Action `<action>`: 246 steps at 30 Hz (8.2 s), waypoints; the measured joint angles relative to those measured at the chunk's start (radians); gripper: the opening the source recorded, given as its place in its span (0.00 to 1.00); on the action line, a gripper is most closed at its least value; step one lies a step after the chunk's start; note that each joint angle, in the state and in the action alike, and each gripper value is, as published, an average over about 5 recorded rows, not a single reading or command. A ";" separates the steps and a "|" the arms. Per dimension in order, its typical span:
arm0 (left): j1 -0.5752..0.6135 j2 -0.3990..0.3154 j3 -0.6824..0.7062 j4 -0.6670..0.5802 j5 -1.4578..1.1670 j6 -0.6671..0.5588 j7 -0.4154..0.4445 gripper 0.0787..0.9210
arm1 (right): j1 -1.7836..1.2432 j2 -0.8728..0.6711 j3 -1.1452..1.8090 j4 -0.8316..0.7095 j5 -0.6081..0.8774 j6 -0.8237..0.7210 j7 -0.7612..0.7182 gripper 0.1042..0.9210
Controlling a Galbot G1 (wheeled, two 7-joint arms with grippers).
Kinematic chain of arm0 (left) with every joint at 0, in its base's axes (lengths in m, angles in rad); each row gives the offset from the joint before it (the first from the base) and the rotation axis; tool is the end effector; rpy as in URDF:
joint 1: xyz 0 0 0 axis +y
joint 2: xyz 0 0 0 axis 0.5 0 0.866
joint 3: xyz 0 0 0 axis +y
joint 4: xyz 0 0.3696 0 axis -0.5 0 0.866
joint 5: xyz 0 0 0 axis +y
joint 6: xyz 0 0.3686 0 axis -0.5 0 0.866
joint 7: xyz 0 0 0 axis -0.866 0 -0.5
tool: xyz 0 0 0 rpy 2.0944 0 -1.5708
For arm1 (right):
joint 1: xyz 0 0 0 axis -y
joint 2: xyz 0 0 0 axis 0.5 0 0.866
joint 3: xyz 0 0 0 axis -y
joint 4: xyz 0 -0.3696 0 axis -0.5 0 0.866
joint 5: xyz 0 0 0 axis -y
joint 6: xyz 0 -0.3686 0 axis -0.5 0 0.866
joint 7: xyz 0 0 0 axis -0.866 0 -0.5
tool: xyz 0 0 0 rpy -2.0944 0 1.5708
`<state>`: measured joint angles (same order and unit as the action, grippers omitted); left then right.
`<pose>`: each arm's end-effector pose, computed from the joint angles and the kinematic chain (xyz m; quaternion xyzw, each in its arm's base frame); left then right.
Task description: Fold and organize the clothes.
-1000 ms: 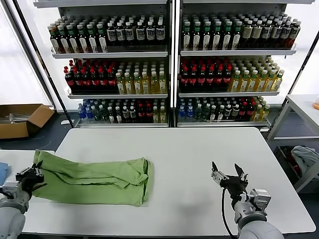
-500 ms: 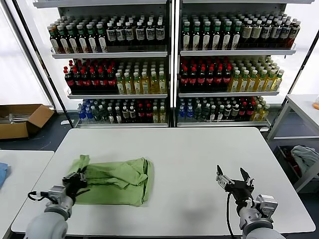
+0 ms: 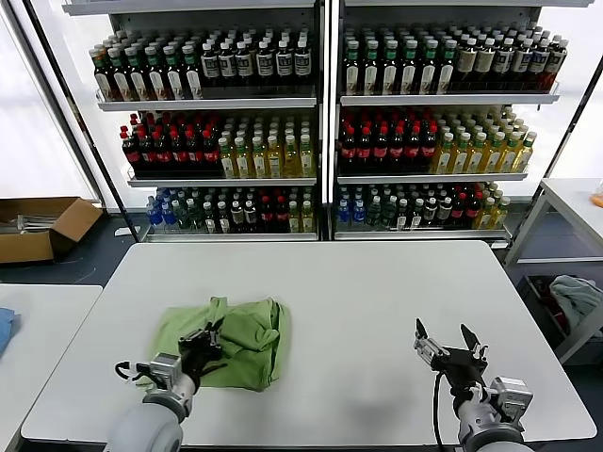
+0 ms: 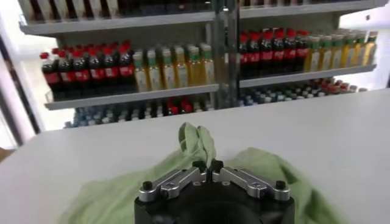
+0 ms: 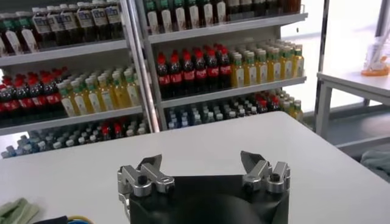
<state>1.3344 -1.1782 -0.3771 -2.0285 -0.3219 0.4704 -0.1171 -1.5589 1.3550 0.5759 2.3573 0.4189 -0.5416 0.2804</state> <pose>0.2544 0.0345 -0.2935 -0.0866 -0.9784 -0.0418 0.1833 0.1761 -0.0366 -0.2173 -0.0403 -0.9858 -0.0617 0.1512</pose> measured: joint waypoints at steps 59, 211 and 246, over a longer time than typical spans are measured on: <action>-0.044 -0.030 0.003 -0.058 -0.218 -0.034 -0.050 0.88 | 0.021 0.003 -0.056 -0.063 -0.032 0.021 0.003 0.88; -0.194 -0.099 0.213 0.062 -0.140 -0.114 0.050 0.41 | 0.023 0.036 -0.045 -0.102 -0.061 0.007 0.033 0.88; -0.059 0.026 -0.005 -0.066 -0.161 -0.026 -0.110 0.88 | 0.443 0.039 -0.410 -0.422 0.403 -0.036 0.198 0.87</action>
<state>1.2754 -1.1524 -0.3820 -2.0949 -0.4833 0.4442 -0.2273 -1.1163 1.3938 0.1663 1.9350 0.8219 -0.5778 0.4784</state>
